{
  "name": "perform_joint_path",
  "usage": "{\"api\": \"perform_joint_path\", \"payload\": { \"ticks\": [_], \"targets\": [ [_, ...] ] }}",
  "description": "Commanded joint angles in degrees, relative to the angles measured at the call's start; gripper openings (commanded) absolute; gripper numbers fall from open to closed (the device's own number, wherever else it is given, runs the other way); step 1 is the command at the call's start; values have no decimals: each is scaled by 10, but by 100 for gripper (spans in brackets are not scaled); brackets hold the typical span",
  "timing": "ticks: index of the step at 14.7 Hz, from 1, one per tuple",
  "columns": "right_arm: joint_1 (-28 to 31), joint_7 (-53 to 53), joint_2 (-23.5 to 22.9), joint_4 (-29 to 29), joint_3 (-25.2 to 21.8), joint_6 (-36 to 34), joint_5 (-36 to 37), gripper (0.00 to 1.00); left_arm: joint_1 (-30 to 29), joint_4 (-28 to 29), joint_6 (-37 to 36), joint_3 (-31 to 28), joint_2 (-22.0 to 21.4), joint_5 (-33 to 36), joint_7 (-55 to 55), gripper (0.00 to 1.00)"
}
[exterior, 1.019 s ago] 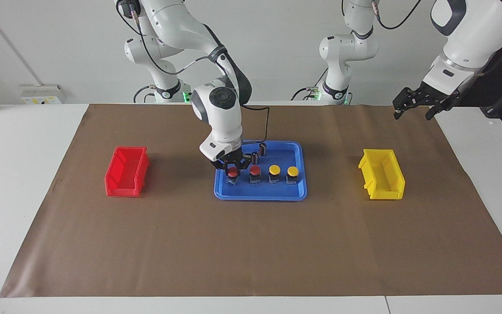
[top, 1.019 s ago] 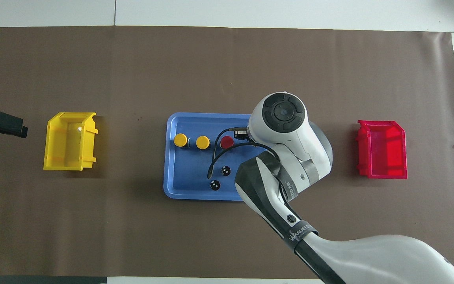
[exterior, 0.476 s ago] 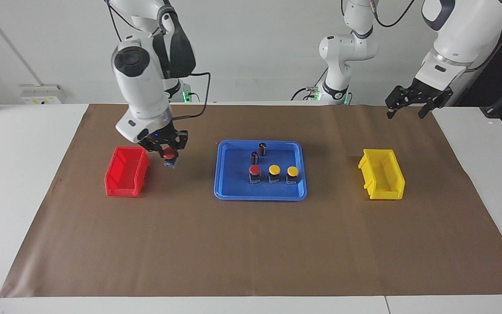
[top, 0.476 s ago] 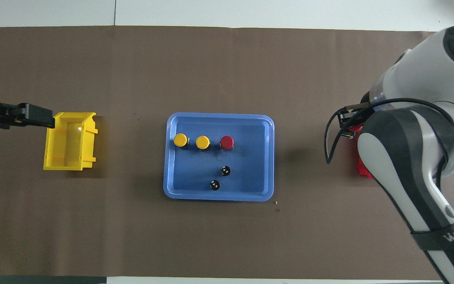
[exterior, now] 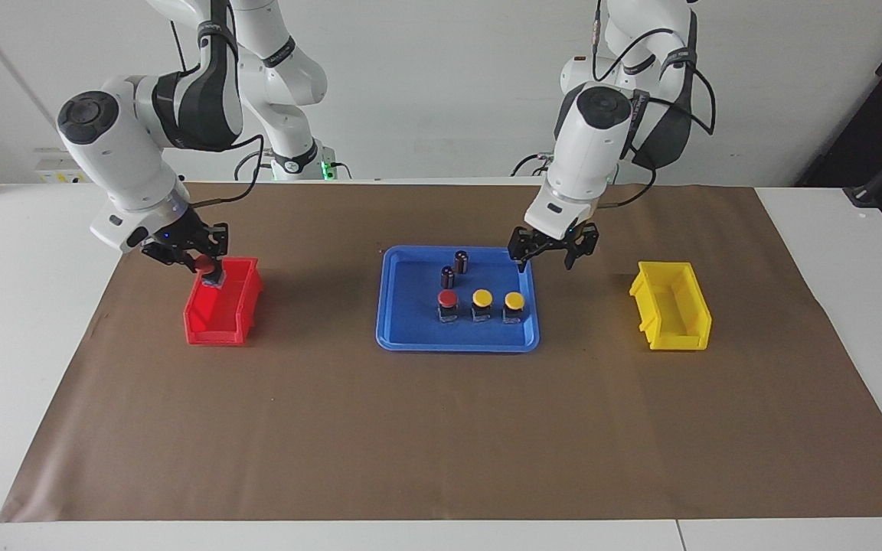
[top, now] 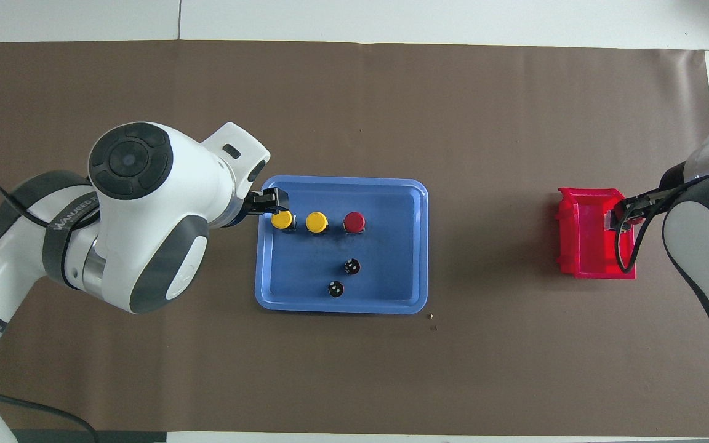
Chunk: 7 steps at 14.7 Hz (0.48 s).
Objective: Sort red and yellow buttons by color
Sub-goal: 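Drop the red button in the red bin while the left gripper reaches the tray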
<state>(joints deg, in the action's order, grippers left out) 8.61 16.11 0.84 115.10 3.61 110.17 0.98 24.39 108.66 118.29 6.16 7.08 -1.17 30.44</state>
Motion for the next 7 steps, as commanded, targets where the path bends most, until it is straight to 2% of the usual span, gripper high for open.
{"api": "perform_joint_path", "payload": {
  "ticks": [1, 3, 5, 7],
  "targets": [
    [6, 9, 54, 106, 10, 83, -9, 20, 4, 7, 40, -9, 20, -1, 7, 77],
    [11, 21, 63, 140, 8, 109, -9, 20, 14, 9, 66, -9, 39, -1, 36, 77],
    [38, 53, 61, 160, 8, 134, -9, 20, 21, 23, 87, -9, 41, -1, 51, 77],
    [34, 37, 64, 188, 8, 177, -10, 20, 25, 39, 103, -9, 40, -1, 52, 77]
  ]
}}
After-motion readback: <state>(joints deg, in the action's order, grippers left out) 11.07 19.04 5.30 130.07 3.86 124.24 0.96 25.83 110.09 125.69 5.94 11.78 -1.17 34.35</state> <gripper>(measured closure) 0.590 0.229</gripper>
